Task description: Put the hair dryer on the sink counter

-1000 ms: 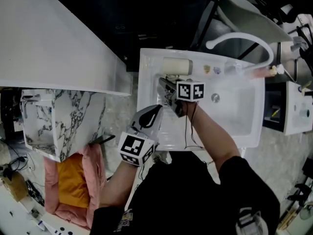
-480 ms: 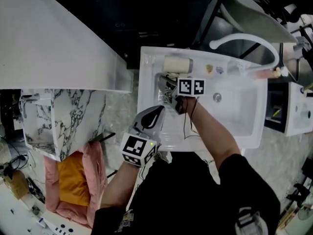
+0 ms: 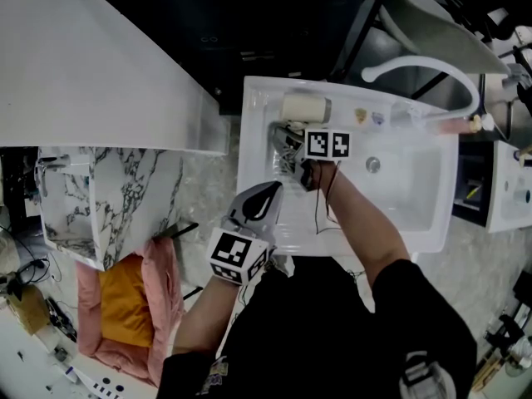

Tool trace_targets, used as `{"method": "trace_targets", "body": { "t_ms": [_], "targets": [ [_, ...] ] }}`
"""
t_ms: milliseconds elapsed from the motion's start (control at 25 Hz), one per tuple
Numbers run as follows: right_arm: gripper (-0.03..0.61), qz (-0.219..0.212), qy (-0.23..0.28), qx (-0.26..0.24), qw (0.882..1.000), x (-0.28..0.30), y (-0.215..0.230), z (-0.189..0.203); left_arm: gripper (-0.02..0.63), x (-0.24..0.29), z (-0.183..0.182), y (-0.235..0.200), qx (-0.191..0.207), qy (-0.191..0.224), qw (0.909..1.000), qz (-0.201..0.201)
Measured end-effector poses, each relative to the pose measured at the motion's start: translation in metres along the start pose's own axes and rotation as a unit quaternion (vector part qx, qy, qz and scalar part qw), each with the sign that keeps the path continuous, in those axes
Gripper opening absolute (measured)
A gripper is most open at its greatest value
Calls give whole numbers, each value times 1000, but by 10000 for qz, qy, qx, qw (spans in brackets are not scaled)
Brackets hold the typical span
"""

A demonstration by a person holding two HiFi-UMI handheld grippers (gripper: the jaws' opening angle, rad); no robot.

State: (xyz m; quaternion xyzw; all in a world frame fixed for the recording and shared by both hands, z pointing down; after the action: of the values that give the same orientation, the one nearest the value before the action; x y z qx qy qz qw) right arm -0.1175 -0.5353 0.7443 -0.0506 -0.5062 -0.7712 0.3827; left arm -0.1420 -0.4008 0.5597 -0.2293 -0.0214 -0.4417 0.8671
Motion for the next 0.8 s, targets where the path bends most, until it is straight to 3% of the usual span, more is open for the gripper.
{"method": "trace_targets", "body": {
  "t_ms": [320, 560, 800],
  "targets": [
    [175, 106, -31, -16, 9999, 0, 1, 2, 3, -9, 1, 3, -18, 19, 10000, -9],
    [261, 350, 77, -71, 9993, -9, 6, 2, 3, -22, 3, 8, -44, 56, 10000, -32],
    [276, 486, 195, -92, 9986, -25, 3, 2, 3, -38, 3, 18, -5, 103, 9999, -35]
  ]
}}
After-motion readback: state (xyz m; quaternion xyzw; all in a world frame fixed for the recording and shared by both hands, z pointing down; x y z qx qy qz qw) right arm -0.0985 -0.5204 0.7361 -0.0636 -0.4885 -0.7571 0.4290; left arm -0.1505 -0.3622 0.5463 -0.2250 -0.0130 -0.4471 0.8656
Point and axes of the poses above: the fingertips, and each gripper's own axes: x forward along the fingers, y to its right, z out of its underside, the point moved 1 cm from there along -x, backward along the fingers, and after that the axes turned 10 degrees about y, right-handed, at the moved point
